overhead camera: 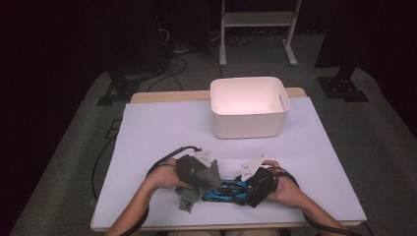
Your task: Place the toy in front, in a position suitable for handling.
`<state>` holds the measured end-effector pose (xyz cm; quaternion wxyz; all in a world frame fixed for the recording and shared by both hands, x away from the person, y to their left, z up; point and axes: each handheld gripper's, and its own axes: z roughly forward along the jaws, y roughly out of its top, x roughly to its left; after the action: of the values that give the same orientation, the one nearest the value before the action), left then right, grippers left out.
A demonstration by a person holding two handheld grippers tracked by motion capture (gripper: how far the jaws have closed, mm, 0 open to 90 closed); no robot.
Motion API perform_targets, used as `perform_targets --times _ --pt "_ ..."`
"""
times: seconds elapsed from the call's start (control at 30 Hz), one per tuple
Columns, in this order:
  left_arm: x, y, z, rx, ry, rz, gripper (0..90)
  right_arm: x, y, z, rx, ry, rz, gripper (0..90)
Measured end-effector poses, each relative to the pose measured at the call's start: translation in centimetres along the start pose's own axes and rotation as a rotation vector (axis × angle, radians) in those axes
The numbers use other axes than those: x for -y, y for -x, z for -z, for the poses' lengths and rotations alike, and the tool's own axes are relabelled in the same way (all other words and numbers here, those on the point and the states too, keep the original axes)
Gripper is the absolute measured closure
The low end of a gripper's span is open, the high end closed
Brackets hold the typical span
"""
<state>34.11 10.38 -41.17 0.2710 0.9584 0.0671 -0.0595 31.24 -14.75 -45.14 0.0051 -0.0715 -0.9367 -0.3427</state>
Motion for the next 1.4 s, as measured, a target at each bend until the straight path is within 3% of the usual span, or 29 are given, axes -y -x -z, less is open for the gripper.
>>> perform_targets --times 0.13,0.3,0.4,0.57,0.77,0.97,1.07,1.13,1.33,1.4 --pt "1.8 -0.2 0.9 -0.042 -0.048 0.036 79.9 0.0 0.0 0.1 -0.002 -0.003 0.0 23.0" --pt "3.5 -0.1 2.5 -0.089 -0.057 0.067 79.9 0.2 0.1 0.3 -0.003 -0.011 -0.002 23.0" --pt "4.7 -0.3 4.2 -0.108 -0.013 0.102 80.0 0.2 0.1 0.3 -0.005 -0.019 -0.006 23.0" --pt "6.9 -0.3 6.9 -0.174 -0.015 0.154 80.1 0.2 0.2 0.4 -0.009 -0.023 -0.005 23.0" --pt "9.3 0.1 11.5 -0.266 -0.004 0.198 80.1 0.1 0.2 0.4 -0.011 -0.027 -0.006 23.0" --pt "11.4 0.6 14.3 -0.317 0.002 0.24 80.1 0.1 0.2 0.3 -0.011 -0.028 -0.007 23.0" --pt "12.1 0.8 14.5 -0.314 0.017 0.264 80.1 0.1 0.2 0.3 -0.011 -0.026 -0.009 23.0" --pt "12.3 0.7 13.7 -0.298 0.003 0.263 80.0 0.1 0.3 0.3 -0.012 -0.025 -0.009 22.9" --pt "11.4 0.1 10.1 -0.233 0.03 0.241 76.3 0.1 0.2 0.3 -0.012 -0.024 -0.011 22.9" --pt "10.8 -0.1 8.7 -0.209 0.017 0.231 72.8 0.1 0.2 0.3 -0.012 -0.023 -0.013 22.9"
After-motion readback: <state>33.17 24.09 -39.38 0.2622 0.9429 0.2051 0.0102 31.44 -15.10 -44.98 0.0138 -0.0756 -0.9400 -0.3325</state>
